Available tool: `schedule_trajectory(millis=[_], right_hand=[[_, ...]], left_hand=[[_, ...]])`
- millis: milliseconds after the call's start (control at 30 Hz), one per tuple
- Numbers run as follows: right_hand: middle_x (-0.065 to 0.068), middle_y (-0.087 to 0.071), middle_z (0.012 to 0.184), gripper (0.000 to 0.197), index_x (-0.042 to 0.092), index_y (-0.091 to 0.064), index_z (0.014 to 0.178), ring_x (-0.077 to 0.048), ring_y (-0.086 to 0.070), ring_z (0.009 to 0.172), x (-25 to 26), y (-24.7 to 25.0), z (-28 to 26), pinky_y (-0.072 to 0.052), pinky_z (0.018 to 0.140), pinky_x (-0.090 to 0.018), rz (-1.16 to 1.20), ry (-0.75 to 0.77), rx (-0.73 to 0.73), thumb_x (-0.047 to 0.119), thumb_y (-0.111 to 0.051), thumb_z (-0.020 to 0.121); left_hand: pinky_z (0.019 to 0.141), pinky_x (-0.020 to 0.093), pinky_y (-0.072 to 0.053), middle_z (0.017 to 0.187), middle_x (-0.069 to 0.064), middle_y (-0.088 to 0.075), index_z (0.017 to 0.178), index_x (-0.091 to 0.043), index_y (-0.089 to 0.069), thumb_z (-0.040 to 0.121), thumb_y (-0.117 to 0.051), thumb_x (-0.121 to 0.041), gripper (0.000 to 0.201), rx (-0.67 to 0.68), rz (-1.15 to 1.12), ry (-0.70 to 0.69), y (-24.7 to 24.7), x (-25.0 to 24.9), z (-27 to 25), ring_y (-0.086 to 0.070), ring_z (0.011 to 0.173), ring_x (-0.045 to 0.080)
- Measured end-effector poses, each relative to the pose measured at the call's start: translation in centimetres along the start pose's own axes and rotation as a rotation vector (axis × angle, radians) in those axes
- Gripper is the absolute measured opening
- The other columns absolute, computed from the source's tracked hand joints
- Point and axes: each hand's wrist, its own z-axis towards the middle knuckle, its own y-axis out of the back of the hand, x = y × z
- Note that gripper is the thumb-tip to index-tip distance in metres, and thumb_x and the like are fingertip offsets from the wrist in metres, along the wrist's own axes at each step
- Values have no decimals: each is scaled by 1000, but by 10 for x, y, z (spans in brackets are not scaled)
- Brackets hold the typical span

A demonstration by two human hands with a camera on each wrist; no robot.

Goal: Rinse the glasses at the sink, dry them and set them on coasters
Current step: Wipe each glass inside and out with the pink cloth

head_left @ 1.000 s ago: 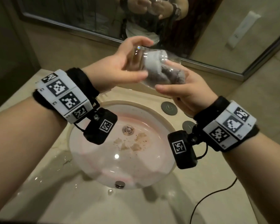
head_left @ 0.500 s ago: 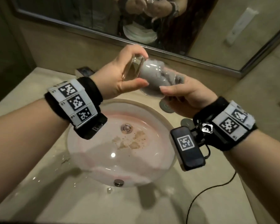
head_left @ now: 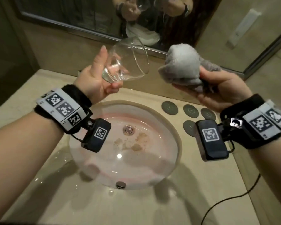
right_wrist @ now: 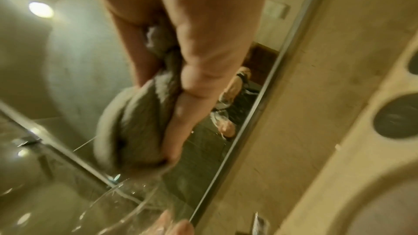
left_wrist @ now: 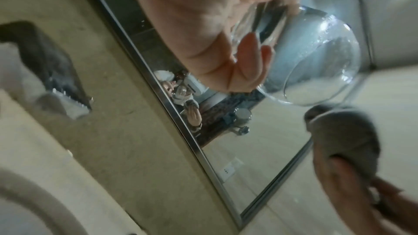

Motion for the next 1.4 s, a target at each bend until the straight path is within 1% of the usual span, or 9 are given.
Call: schedule_trajectory(millis=[133, 233, 400, 567, 733, 967, 1100, 1267, 1400], right_hand=[[-12, -63, 119, 39, 9, -51, 127, -27, -63, 110, -5, -17, 15, -53, 91, -39, -191, 271, -110, 0, -46, 89], [7, -55, 123, 51, 13, -42, 135, -6, -56, 112, -23, -29, 21, -46, 98, -25, -760, 579, -61, 6, -51, 86], [1, -44, 129, 47, -2, -48, 132, -5, -41, 123, -51, -20, 41, -31, 108, -15, -1268, 870, -42, -8, -49, 86], [-3, -53, 128, 50, 5, -51, 133, -6, -44, 116, -62, -15, 33, -30, 101, -12, -1304, 700, -104, -5, -50, 84], [13, -51, 117, 51, 15, -46, 138, 1, -45, 108, -59, -25, 25, -29, 89, 3, -1308, 498, -139, -1, -51, 91], [7, -59, 128, 50, 21, -49, 138, -3, -51, 114, -39, -38, 26, -37, 96, -10, -1327, 499, -229, 3, -51, 91], [7, -57, 125, 45, 17, -50, 136, -2, -50, 114, -33, -32, 37, -41, 100, -17, -1184, 488, -321, 4, -50, 93], [-3, -63, 109, 32, 11, -53, 125, -19, -62, 103, -53, -17, 42, -53, 89, -33, -469, 249, -454, 1, -49, 94], [-7, -68, 101, 21, 15, -58, 109, -21, -67, 94, -64, -29, 37, -56, 83, -35, -324, 114, -297, 3, -47, 95]], left_hand=[[37, 16, -29, 91, 8, -50, 115, -15, -39, 89, -21, -66, 61, 58, -135, 156, -6, 5, -2, -37, 43, 7], [35, 17, -20, 69, 5, -49, 98, -8, -47, 90, -20, -64, 64, 88, -62, 230, -14, 8, -5, -33, 40, 7], [39, 19, -14, 63, 1, -42, 87, -7, -55, 93, -23, -62, 64, 74, -114, 262, -19, 9, -6, -29, 45, 7], [38, 16, -25, 86, 7, -49, 111, -14, -39, 92, -34, -60, 50, -126, -168, 184, -22, 4, 3, -35, 47, 7], [47, 19, -37, 99, 6, -52, 114, -20, -35, 95, -40, -48, 33, -294, 252, -22, -31, 4, 8, -43, 54, 8], [62, 25, -42, 87, -6, -45, 112, -21, -27, 93, -50, -38, 34, -148, 794, -248, -22, 18, 7, -49, 69, 9], [60, 25, -46, 94, 4, -55, 115, -16, -33, 93, -47, -41, 36, -195, 349, -59, -30, 22, 2, -54, 68, 14], [63, 21, -43, 107, 7, -66, 130, -9, -45, 78, -51, -60, 73, -202, -156, 190, -26, 16, 2, -59, 82, 14], [95, 35, -46, 111, 13, -64, 134, -2, -32, 73, -71, -33, 78, -97, -124, 162, -29, 10, -4, -62, 100, 26]])
